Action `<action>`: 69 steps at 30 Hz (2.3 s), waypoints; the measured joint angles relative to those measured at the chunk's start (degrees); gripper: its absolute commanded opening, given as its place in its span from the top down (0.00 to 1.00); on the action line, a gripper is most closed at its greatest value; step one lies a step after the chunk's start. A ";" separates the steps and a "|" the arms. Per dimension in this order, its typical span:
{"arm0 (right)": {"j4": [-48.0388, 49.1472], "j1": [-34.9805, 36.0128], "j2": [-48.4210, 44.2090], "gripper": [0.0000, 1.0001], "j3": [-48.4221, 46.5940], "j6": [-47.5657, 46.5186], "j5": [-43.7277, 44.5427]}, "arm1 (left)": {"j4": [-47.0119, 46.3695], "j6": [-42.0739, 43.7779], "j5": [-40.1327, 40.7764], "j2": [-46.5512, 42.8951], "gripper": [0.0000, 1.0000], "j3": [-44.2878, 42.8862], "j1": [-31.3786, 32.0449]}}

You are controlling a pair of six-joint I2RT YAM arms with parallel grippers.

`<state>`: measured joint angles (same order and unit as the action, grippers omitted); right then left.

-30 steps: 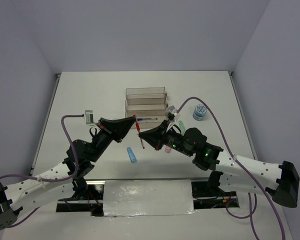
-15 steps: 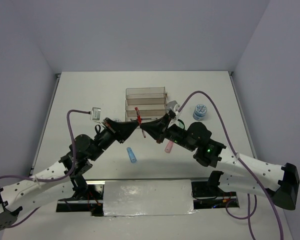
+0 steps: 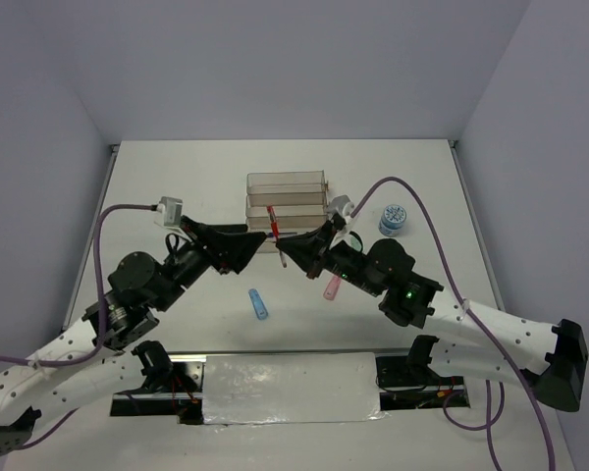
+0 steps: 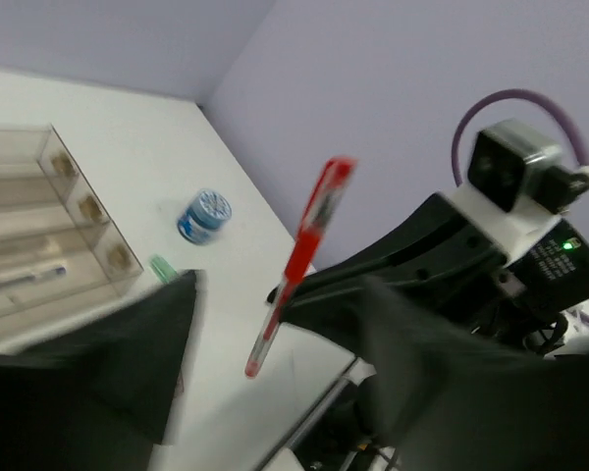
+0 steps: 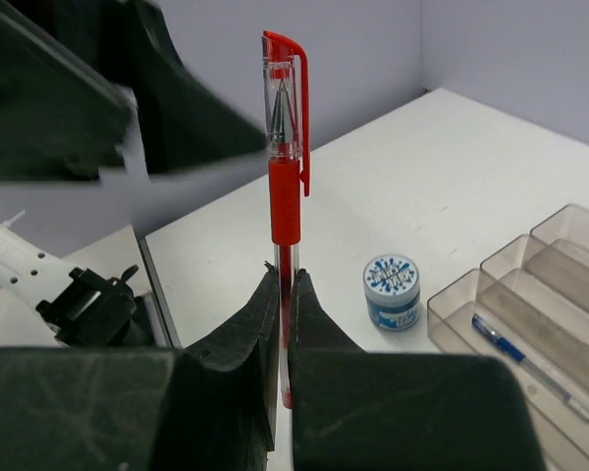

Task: Sort the stationery into containers
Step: Close the pen cap on the pen.

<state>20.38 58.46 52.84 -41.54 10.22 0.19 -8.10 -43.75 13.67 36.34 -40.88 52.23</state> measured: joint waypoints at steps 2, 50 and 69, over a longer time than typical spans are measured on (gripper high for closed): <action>-0.02 0.00 0.44 1.00 0.76 0.94 0.00 | 1.16 2.56 -0.04 1.11 0.02 -3.74 0.00; -5.88 0.00 1.86 1.00 1.36 6.43 2.54 | 8.55 12.07 1.05 20.09 1.00 -16.37 -0.83; -14.56 -0.13 0.07 1.00 -3.08 3.80 4.00 | -1.40 8.81 -1.99 19.76 1.00 -11.72 -1.51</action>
<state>5.82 58.33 52.90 -44.62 14.02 4.19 -9.50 -34.94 11.68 56.10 -52.60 50.72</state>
